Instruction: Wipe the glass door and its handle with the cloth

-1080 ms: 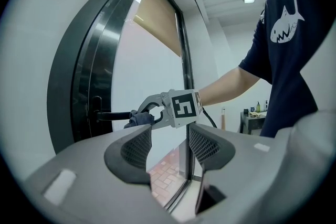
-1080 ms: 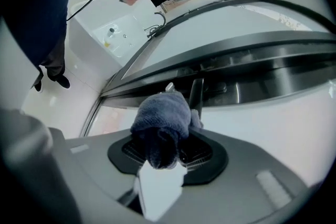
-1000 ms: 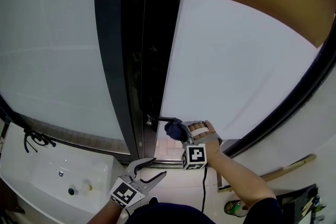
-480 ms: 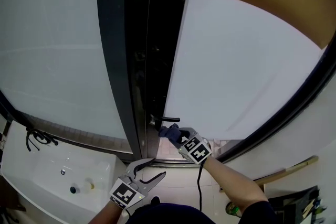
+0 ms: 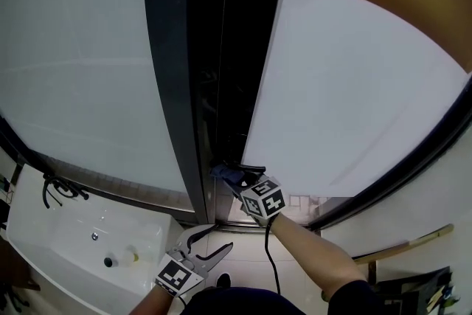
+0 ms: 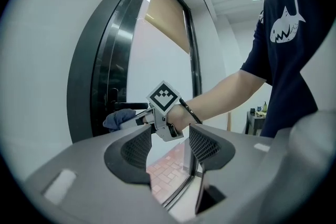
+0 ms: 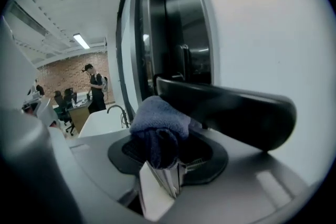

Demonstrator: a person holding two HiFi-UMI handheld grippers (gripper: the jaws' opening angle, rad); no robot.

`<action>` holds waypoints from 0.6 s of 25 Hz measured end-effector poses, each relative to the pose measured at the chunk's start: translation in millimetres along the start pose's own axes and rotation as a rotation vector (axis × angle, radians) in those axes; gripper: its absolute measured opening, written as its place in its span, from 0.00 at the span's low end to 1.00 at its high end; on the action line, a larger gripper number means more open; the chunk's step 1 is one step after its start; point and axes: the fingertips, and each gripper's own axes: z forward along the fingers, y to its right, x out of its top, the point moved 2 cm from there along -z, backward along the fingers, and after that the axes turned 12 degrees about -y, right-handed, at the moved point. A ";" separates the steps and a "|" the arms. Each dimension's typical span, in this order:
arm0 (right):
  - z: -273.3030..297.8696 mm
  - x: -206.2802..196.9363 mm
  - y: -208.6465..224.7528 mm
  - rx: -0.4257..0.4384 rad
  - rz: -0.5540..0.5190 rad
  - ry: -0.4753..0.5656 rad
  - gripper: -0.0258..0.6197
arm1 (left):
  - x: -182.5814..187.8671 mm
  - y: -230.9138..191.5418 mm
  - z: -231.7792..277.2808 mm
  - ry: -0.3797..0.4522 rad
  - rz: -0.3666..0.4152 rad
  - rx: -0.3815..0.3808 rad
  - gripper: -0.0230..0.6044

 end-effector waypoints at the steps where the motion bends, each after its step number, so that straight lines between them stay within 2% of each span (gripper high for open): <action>1: 2.1 2.6 1.6 -0.003 0.021 0.019 0.29 | -1.9 -1.3 -0.4 -0.004 -0.010 0.001 0.39; 5: 12.8 9.1 6.8 -0.006 0.071 0.044 0.29 | 4.0 -6.6 -1.0 0.008 -0.026 0.006 0.39; 15: 13.9 5.9 12.9 -0.002 0.047 0.029 0.29 | 2.9 -9.0 7.0 -0.001 0.003 -0.005 0.39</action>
